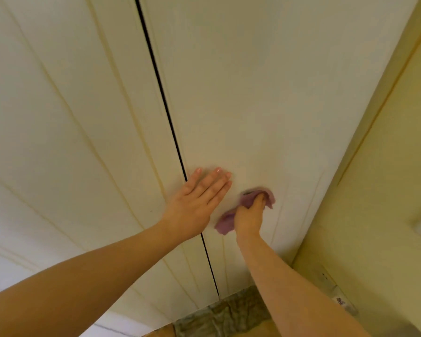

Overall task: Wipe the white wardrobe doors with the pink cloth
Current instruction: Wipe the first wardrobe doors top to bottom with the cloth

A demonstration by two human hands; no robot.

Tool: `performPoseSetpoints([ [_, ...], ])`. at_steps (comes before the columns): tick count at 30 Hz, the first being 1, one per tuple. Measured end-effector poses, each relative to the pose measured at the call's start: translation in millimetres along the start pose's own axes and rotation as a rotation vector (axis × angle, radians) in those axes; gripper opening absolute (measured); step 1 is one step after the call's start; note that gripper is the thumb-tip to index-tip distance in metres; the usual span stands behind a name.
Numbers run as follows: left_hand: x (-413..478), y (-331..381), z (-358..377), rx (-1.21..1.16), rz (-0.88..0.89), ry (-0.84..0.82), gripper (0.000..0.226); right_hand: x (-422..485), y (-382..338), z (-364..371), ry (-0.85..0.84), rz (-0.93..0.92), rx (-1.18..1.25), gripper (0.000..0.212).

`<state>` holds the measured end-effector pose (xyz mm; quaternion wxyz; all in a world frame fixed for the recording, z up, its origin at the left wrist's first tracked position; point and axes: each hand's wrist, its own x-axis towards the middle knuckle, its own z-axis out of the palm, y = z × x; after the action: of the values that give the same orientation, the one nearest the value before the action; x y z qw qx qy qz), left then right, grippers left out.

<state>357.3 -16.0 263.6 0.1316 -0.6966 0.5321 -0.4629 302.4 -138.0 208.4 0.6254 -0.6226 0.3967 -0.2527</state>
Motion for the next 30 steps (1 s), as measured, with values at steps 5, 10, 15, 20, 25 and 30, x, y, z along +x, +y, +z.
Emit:
performPoseSetpoints([
  [5,16.9,17.4,3.9,-0.066,0.023,0.001,0.055,-16.0,-6.6,-10.2,0.039,-0.133,-0.191,0.048],
  [10,26.6,30.2,8.0,-0.128,0.113,-0.079,0.057,6.9,7.0,-16.8,-0.045,-0.041,0.02,0.066],
  [15,34.1,34.9,18.9,-0.125,0.096,-0.08,0.057,24.7,22.2,-23.2,0.081,-0.178,-0.247,0.045],
  [20,43.5,39.9,25.8,-0.115,0.126,-0.082,0.057,57.5,7.0,-58.5,0.065,-0.002,-0.217,0.065],
  [25,50.9,54.2,30.5,-0.148,0.113,-0.132,0.058,49.5,9.3,-61.1,0.114,-0.058,-0.221,0.044],
  [30,60.5,68.1,37.9,-0.147,0.156,-0.122,0.055,66.9,21.0,-66.1,0.057,-0.007,-0.103,0.067],
])
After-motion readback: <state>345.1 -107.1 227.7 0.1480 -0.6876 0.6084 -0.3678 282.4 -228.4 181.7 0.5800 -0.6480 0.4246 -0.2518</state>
